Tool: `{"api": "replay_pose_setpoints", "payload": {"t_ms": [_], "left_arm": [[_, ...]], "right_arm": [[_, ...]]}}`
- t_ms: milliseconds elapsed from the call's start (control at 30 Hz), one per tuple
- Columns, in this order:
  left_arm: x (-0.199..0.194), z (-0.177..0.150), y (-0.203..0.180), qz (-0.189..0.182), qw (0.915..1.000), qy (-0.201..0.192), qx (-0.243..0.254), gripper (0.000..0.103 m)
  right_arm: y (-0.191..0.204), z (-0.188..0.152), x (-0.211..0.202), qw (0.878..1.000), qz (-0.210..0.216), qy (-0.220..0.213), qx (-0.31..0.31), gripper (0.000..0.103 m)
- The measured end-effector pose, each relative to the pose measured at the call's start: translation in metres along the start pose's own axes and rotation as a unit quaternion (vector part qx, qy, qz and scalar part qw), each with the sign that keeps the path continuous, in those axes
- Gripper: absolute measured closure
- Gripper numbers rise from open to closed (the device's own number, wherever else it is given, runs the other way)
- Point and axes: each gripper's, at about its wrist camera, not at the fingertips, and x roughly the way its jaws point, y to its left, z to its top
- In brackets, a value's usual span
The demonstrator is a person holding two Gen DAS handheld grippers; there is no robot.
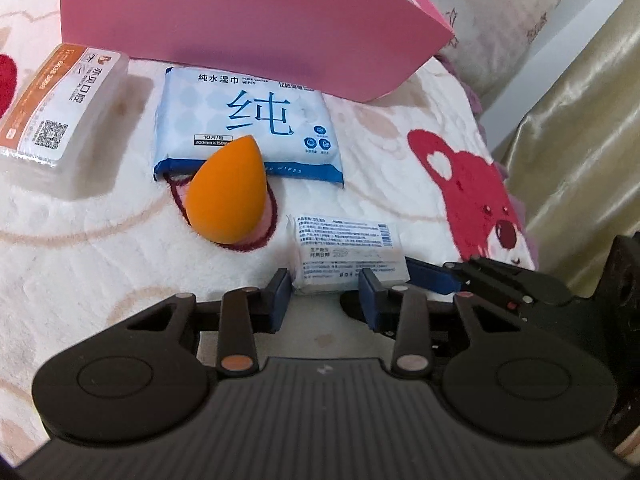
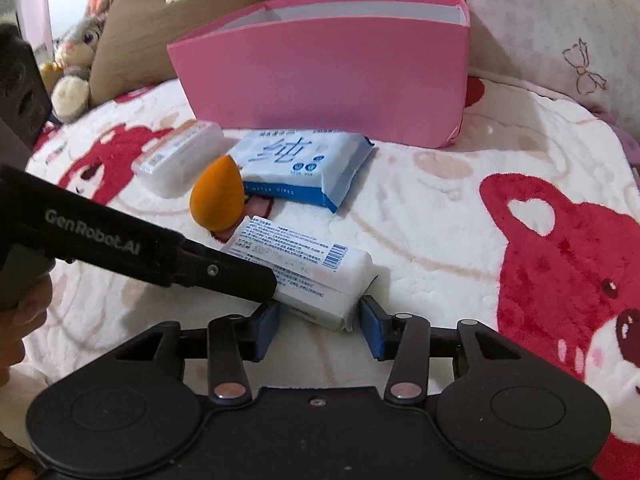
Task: Organize objects
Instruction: 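Move the left tool down and close it on the white soap box, then close the left gripper on the white soap bar and lift it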
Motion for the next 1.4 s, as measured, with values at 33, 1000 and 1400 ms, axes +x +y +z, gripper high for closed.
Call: {"api": "replay_pose_setpoints", "payload": {"t_ms": [33, 1000, 1400], "left_arm": [[-0.001, 0.000, -0.002, 0.001, 1.0000, -0.001, 0.006, 0.068], [-0.019, -0.003, -0.008, 0.000, 1.0000, -0.004, 0.007, 0.070], [-0.059, 0.005, -0.029, -0.017, 0.9989, -0.018, 0.041, 0.070]], "right_arm": [[0.000, 0.001, 0.000, 1.000, 0.001, 0.000, 0.003, 0.053], [0.026, 0.007, -0.011, 1.000, -0.004, -0.003, 0.010, 0.033], [0.044, 0.026, -0.051, 1.000, -0.023, -0.020, -0.006, 0.033]]}}
